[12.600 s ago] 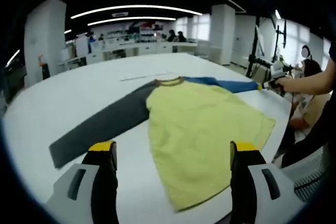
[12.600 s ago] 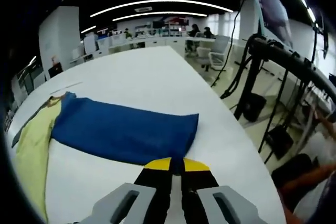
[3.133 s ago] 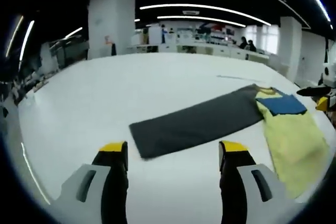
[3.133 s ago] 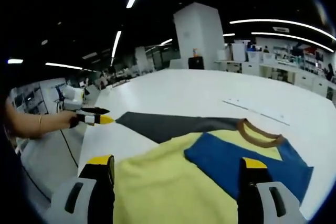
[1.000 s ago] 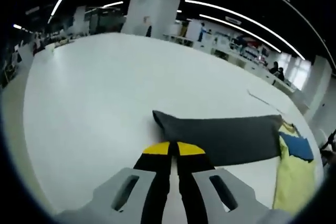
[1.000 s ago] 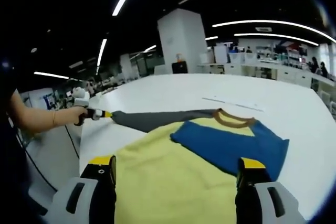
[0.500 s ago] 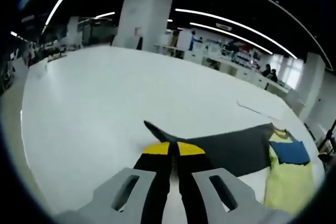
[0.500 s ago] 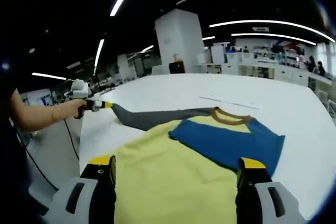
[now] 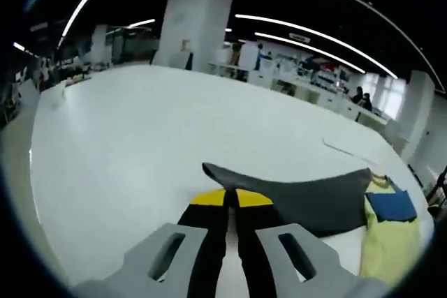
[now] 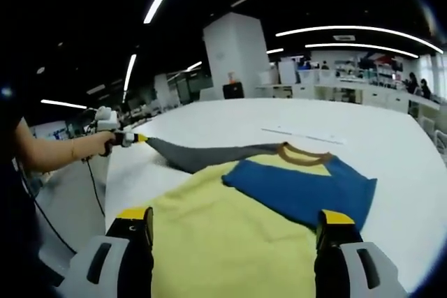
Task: Fold the garment on the visible template until the final outline fits inside the template.
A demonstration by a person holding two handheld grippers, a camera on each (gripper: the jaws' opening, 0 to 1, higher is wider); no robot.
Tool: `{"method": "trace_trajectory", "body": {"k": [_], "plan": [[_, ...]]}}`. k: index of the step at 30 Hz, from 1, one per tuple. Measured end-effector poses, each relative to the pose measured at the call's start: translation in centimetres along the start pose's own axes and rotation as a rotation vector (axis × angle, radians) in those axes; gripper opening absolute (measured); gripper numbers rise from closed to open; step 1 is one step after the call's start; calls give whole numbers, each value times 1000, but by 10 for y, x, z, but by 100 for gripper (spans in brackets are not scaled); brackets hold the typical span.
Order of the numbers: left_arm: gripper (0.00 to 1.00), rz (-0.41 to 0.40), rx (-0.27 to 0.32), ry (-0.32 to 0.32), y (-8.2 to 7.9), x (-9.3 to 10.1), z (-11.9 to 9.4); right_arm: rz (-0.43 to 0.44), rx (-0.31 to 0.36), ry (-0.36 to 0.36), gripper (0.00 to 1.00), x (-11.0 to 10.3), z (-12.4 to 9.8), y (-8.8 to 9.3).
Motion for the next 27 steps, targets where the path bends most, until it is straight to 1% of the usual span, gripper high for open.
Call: {"method": "trace_trajectory", "body": {"k": [2,6,9,12,21,25,27], "plan": [[0,-7,0,-8,0,-3,2,-1,-2,1,97,0,0,0],[0,7,-3,-16,-1,-8,6,-8,-2,1,98,-1,-1,0],[0,-25,6,-19,-2,-10,6,-9,-2,3,98,-1,-2,0],[0,-26,4,-14,-1,-8,7,-13,-3,6,98,-1,-3,0],[0,-10,17,27,-6,6,6,-19,-2,12,99,0,-5,-1],[0,0,31,53,-11,16,4,-21,-1,13,99,0,-7,-1],[0,-11,43,67,-14,21,1,-23,0,18,99,0,-8,-1]]}}
Point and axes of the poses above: the point that each gripper's makers call its tool centre point, and the gripper's own axes: z roughly forward along the fingers, x roughly to its right, y roughly out of its underside, the point moved 5 cm from there along -z, roughly backward along the fingers, and after that the axes turned 6 degrees about -z, right-handed, at the moved point
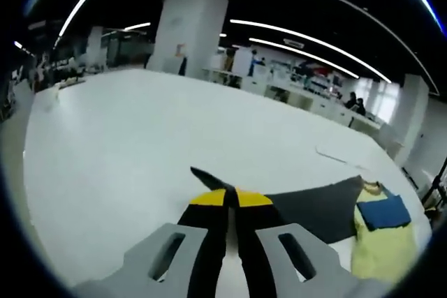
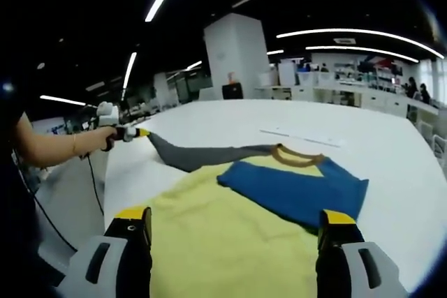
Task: Fold the garment on the visible template until the final outline fits inside the template.
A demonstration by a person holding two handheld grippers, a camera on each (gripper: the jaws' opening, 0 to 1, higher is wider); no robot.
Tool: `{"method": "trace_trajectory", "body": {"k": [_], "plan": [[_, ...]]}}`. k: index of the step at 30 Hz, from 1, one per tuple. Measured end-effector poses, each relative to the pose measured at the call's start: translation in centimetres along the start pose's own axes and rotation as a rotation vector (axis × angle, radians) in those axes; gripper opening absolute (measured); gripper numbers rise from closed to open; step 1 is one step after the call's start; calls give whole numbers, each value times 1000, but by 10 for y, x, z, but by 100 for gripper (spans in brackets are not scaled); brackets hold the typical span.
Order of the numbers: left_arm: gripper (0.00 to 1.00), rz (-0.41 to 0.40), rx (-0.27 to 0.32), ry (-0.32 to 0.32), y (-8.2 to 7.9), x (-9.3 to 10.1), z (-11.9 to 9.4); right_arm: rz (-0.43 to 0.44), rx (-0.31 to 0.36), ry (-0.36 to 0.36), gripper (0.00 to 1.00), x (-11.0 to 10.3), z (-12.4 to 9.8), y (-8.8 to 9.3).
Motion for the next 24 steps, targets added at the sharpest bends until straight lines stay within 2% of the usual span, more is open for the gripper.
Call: {"method": "trace_trajectory", "body": {"k": [7,18,24], "plan": [[0,-19,33,52,-9,20,-6,-4,7,1,99,0,-3,-2],[0,28,56,152,-22,56,-6,-14,3,-2,99,-3,-7,-1],[0,35,72,227,-29,82,-5,-16,2,-2,99,-3,-10,-2]]}}
Point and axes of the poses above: the point that each gripper's makers call its tool centre point, and the gripper's own axes: z roughly forward along the fingers, x roughly to its right, y roughly out of its underside, the point moved 5 cm from there along -z, roughly backward along the fingers, and after that the axes turned 6 degrees about -z, right-handed, at the moved point
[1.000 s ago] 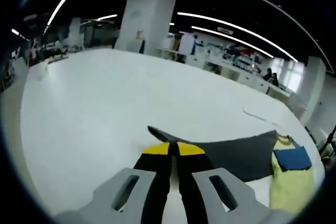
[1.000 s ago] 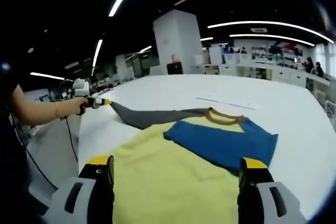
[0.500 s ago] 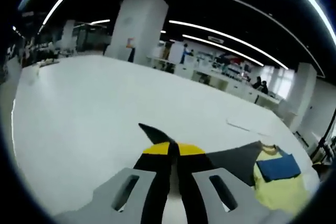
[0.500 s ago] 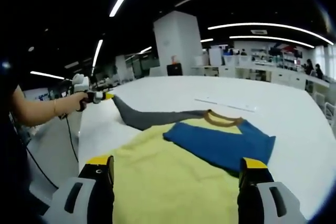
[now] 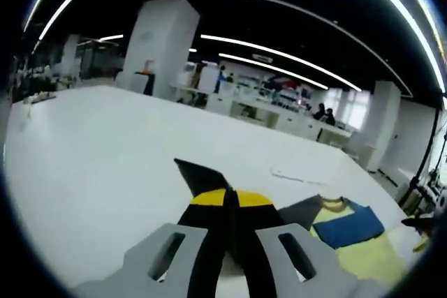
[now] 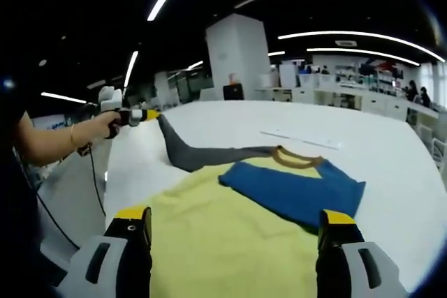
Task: Fold the garment on the visible template until the final outline fits inside the template.
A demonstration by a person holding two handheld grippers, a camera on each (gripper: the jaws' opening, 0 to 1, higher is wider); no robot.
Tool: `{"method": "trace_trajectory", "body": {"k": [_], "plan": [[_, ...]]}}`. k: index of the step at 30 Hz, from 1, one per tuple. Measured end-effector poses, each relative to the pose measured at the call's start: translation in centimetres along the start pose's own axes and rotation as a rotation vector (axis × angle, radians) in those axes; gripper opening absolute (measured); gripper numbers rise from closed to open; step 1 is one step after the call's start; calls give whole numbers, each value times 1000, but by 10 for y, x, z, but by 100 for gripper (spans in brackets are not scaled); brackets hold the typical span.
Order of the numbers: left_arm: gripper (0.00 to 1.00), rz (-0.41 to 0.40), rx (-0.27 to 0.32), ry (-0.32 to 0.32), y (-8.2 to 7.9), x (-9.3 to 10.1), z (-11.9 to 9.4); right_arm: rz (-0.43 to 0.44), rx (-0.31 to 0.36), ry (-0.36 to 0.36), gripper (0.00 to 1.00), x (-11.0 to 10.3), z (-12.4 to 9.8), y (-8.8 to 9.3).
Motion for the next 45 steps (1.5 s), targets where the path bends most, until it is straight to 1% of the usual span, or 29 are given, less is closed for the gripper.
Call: {"method": "trace_trajectory", "body": {"k": [2,5,8,11,12,13,19,21,22,23,26,29,33,39,42,45], "plan": [[0,7,2,27,-2,9,2,-3,-1,0,99,-1,-1,0],[0,10,4,51,-4,18,5,-8,-3,1,99,-2,-2,0],[0,4,19,80,-7,31,7,-12,-6,4,99,-3,-3,1],[0,15,20,108,-6,43,9,-14,-6,4,99,-5,-4,1],[0,21,11,129,-4,48,11,-16,-2,3,99,-6,-4,0],[0,10,2,137,-3,51,12,-19,1,1,99,-7,-5,0],[0,0,-3,191,3,75,17,-35,21,-5,99,-11,-8,-4],[0,3,-7,215,4,86,19,-36,26,-5,99,-12,-9,-4],[0,2,-7,219,4,87,20,-35,26,-4,99,-11,-10,-4],[0,-6,-9,239,5,94,22,-34,24,-2,99,-11,-10,-3],[0,-26,-13,268,7,107,26,-32,20,4,99,-11,-11,-1],[0,-35,-10,288,11,121,29,-21,30,5,99,-12,-12,-1],[0,-37,-27,321,19,140,35,-18,29,6,99,-12,-14,1],[0,-38,-54,388,30,170,44,-14,25,21,99,-8,-17,3],[0,-38,-60,413,34,181,47,-10,23,27,99,-7,-19,4],[0,-47,-68,449,38,196,50,-9,20,30,99,-6,-21,7]]}}
Point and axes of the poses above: the point that each gripper's makers call its tool centre point, and the gripper's own axes: z roughly forward along the fingers, x roughly to its right, y roughly out of its underside, the point moved 5 cm from there along -z, roughly backward along the fingers, and after that the axes turned 6 degrees about -z, right-handed, at the moved point
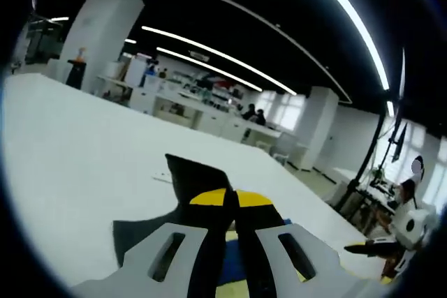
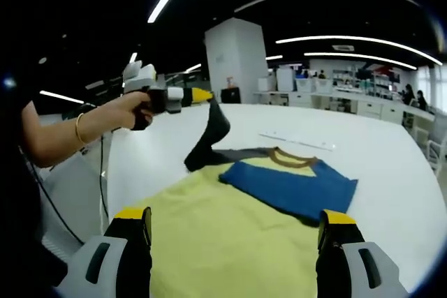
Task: Fold the garment on the visible template until the final outline fits inside the template.
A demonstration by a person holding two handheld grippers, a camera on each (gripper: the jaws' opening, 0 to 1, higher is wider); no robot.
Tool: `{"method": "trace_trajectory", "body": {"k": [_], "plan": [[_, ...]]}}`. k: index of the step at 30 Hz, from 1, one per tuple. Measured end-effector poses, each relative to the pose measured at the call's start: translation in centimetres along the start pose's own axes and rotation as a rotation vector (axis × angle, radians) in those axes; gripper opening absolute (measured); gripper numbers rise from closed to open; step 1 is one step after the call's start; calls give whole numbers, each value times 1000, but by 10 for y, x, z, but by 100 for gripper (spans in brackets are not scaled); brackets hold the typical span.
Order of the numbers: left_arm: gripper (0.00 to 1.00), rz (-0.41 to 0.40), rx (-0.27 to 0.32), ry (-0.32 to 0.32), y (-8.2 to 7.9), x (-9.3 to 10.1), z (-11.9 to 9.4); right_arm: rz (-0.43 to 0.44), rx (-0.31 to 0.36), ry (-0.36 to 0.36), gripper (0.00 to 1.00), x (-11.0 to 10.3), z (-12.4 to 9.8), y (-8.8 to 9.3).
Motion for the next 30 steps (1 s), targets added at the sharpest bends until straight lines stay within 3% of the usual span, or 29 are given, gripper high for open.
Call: {"method": "trace_trajectory", "body": {"k": [16,20,30], "plan": [[0,-12,-43,120,28,53,49,26,-24,23,99,6,-6,13],[0,-33,-64,143,41,61,63,27,-31,31,99,9,-8,15],[0,3,-128,234,69,88,88,36,-43,43,99,14,-8,19]]}}
Point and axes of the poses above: the point that each gripper's makers call its tool centre point, and the gripper's own axes: z roughly forward along the fingers, x roughly to its right, y roughly out of its underside, the point moved 5 cm from there along -z, roughly backward along the fingers, and after that the axes turned 6 degrees about -z, right-handed, at the moved point
